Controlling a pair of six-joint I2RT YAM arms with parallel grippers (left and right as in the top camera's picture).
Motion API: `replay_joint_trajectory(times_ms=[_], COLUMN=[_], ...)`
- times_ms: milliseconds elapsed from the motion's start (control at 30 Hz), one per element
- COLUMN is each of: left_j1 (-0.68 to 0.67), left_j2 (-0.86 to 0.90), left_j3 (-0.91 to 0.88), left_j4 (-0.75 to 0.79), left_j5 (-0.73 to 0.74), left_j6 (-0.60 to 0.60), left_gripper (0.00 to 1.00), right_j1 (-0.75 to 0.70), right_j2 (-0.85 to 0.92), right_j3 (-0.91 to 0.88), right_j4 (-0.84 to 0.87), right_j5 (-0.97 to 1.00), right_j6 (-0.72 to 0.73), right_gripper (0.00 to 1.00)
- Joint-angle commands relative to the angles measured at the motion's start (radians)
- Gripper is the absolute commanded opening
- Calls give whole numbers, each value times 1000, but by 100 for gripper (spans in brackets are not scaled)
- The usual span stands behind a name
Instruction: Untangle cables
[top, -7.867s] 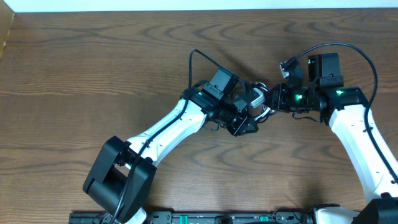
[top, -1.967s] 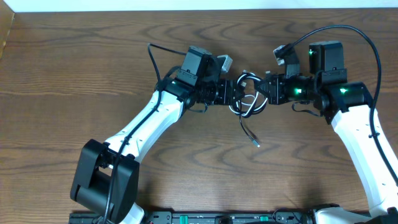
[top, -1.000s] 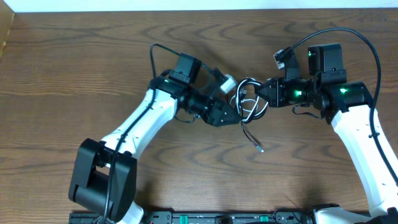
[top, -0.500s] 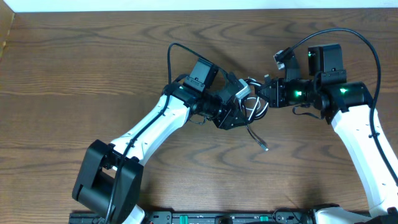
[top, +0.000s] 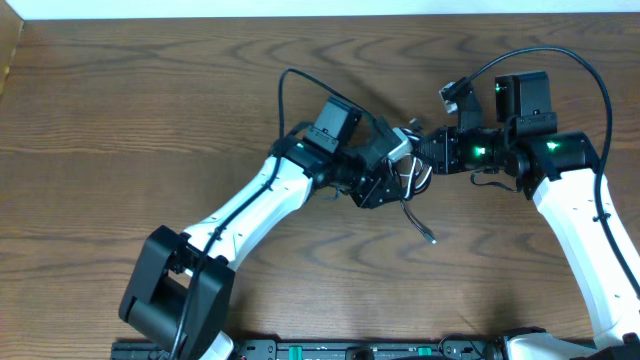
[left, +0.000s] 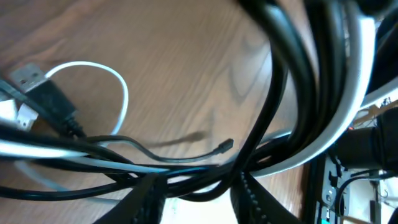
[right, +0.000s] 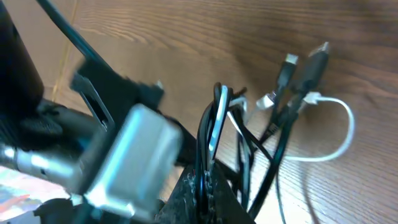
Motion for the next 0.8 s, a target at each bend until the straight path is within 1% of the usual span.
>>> replay_joint_trajectory(times_ms=[0,67,167,233,267,300,333,467,567,700,767], left_j1=[-31,-38,-40,-40,-40,-39,-38,-25,-2,40,60], left_j2=[26,41,60,64,64,64,64,58,41,2,-26], left_j3=[-13,-13,-13,-13,-13,-12,-12,-11,-11,-10,-10], left_j4=[-4,-4,11,30,48,61,68,78,79,79,78], left_j5=[-26,-27,-23,-23,-23,-22,-22,-10,27,31,37], left_j6=[-5,-10,-53,-80,-95,-109,-116,-141,-143,-198,-216], left_gripper=[36,35,34,31,19,11,8,8,7,8,7], right_j1=[-1,-7,-13,-17,-24,-30,-35,-80,-113,-123,-123], right_j2=[-5,-5,-5,-5,-5,-5,-5,-5,-5,3,20], right_j3=[22,22,21,21,21,22,22,21,21,19,19], right_j4=[16,18,19,19,18,16,14,-2,-30,-79,-97], right_j5=[-94,-125,-169,-171,-170,-170,-169,-143,-65,97,188], right_j6=[-12,-12,-12,-11,-12,-12,-12,-12,-12,-6,20], right_gripper=[1,1,1,1,1,1,1,1,1,1,1])
